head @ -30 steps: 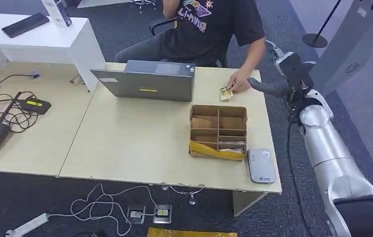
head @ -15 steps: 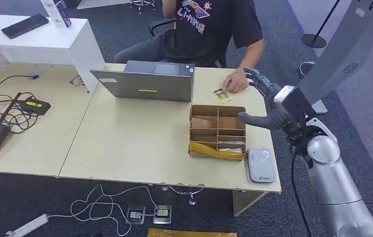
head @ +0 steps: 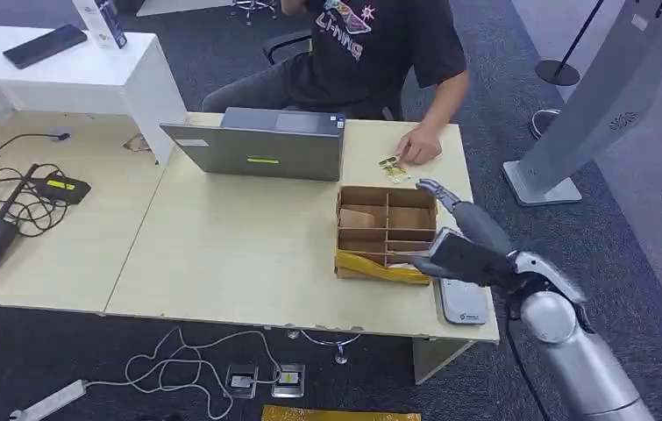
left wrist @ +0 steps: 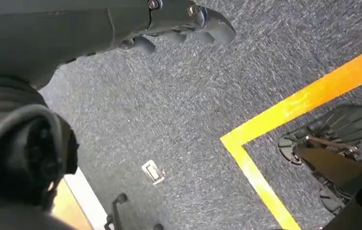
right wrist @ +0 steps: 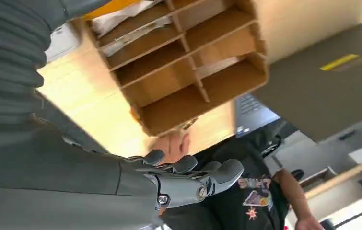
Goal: Pass the card to the sensor for recognition and then transmit it.
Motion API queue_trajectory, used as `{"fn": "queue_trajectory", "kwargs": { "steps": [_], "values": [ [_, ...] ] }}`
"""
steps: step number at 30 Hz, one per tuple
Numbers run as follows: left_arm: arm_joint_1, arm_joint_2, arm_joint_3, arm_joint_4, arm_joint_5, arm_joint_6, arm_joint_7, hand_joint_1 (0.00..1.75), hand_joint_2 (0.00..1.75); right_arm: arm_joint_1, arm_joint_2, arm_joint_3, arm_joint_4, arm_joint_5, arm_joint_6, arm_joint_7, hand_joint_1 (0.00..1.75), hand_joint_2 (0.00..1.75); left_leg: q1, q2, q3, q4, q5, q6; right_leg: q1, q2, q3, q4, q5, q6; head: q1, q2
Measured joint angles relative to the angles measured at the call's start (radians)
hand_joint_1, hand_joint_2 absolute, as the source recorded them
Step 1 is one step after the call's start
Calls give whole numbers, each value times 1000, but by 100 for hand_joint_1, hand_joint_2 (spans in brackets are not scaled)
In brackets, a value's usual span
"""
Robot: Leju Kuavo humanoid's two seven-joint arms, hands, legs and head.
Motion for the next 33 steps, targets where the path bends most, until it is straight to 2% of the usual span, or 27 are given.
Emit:
{"fn": "queue_trajectory", "kwargs": {
  "steps": [5, 12, 23, 33],
  "values": [
    [-1, 0, 0, 0, -7, 0, 3, 0, 0, 28, -14, 39, -1, 251, -70, 12, 0, 175, 0, 0, 0, 0, 0, 0, 0, 0, 0, 0, 0, 0, 0, 0],
    [-4, 0, 0, 0, -9, 0, 12, 0, 0, 42, -14, 74, 2, 420, -139, 14, 0, 175, 0, 0, 0, 0, 0, 0, 0, 0, 0, 0, 0, 0, 0, 0],
    [-10, 0, 0, 0, -19, 0, 22, 0, 0, 47, -8, 98, 16, 493, -177, 10, 0, 175, 0, 0, 0, 0, 0, 0, 0, 0, 0, 0, 0, 0, 0, 0],
    [-23, -4, 0, 0, -41, 0, 34, 0, 0, 44, 31, 94, 104, 546, -297, -16, 0, 175, 0, 0, 0, 0, 0, 0, 0, 0, 0, 0, 0, 0, 0, 0]
  ]
}}
